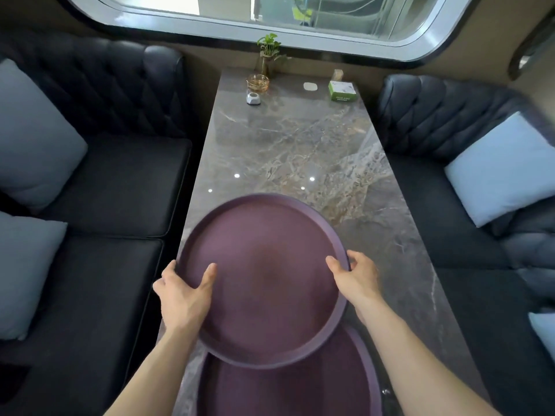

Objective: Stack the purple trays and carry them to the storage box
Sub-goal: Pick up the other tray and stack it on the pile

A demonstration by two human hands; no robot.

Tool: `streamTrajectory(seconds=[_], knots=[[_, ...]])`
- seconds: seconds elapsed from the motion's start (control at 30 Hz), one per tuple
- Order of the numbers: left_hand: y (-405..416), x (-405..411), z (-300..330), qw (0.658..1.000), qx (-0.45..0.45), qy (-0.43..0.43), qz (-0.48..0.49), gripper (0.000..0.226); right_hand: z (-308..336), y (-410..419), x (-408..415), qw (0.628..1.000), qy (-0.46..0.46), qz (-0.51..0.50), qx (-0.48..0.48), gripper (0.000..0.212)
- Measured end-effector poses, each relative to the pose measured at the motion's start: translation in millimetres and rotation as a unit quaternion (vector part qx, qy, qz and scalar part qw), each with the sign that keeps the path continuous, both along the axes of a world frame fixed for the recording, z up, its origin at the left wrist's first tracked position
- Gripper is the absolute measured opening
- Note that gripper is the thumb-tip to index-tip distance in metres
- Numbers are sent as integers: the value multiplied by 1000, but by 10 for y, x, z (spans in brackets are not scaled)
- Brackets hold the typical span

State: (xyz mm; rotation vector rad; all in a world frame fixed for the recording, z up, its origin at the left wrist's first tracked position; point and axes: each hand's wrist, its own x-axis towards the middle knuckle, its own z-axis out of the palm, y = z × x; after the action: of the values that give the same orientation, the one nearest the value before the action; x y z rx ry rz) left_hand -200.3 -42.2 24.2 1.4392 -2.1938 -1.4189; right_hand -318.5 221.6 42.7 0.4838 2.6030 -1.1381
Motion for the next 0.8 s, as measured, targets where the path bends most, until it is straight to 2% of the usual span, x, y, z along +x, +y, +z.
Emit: streamTrajectory(seconds=[0.47, 0.67, 0.8], knots=[[423, 1245, -290, 999, 17, -15, -40, 43, -278, 693, 1578, 995, -62, -65, 48, 63], [510, 1527, -519, 994, 1, -70, -83, 50, -392, 807, 1846, 992, -77, -67, 68, 68], [542, 1619, -563, 992, -4, -77, -102, 51, -419, 828, 1939, 991, -81, -69, 79, 72]])
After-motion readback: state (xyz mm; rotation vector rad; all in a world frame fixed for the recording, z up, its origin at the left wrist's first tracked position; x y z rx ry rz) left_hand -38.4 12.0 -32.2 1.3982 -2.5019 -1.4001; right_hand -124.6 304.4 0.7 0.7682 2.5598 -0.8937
